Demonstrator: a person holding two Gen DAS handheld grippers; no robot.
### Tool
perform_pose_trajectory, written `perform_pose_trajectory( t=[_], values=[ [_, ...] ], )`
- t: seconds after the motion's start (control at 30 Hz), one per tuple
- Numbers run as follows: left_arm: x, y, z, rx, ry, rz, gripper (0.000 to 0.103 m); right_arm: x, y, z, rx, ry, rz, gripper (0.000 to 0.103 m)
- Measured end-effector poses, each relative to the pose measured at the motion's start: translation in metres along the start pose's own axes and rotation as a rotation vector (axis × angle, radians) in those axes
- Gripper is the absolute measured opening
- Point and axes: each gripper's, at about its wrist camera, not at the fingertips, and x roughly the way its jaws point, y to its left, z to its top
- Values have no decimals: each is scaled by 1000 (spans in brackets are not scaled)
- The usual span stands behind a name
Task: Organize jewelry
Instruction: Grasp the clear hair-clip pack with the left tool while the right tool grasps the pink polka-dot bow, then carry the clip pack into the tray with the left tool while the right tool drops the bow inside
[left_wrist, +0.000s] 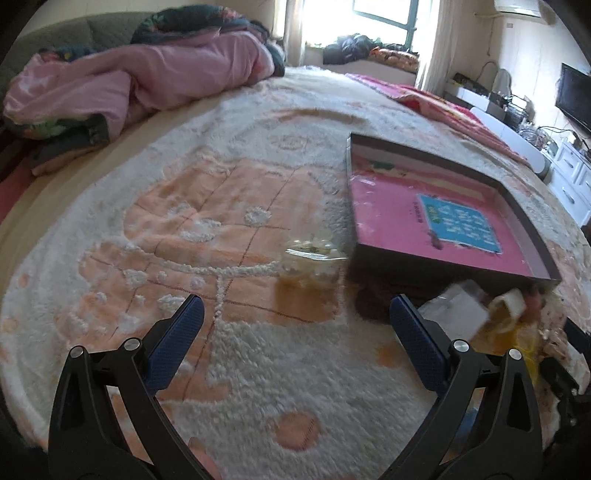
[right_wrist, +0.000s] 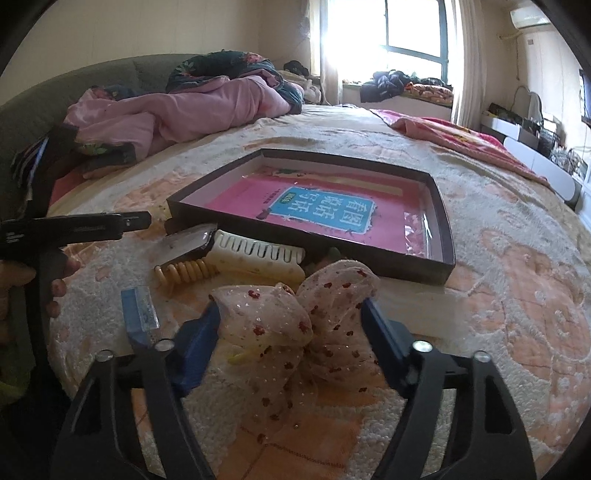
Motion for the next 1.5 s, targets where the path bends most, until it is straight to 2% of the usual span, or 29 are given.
perform_pose_trajectory(
  t=[0.13, 0.23, 0.33, 0.53, 0.77, 0.9, 1.03, 1.13, 1.27, 1.5],
  values=[
    [13, 4, 4, 0, 30, -6, 88, 0, -4, -2, 2, -5, 1, 38],
    [17, 5, 9, 12, 27, -13, 85, -1, -7, -2, 6, -15, 9, 25],
    [19, 5, 15, 38, 12, -13, 81, -4, -9, 0, 8, -22, 16, 19],
    [24, 12, 26, 40, 7, -71, 65, -8, -15, 2, 30, -33, 15, 18],
    [40, 15, 36, 54, 59, -173, 53, -10, -20, 3, 47, -42, 6, 18],
    [51, 15, 38, 64, 98, -248, 35, -10, -23, 5, 57, -47, 1, 18],
    [51, 16, 36, 66, 110, -251, 35, -12, -26, 7, 64, -59, -1, 18],
    [44, 13, 36, 84, 94, -220, 35, -16, -29, 11, 70, -74, -3, 17],
    [19, 12, 39, 89, 31, -181, 35, -22, -35, 20, 82, -100, -2, 17],
    [-13, -6, 55, 91, -66, -204, 35, -18, -59, 48, 125, -130, -10, 16]
  ],
)
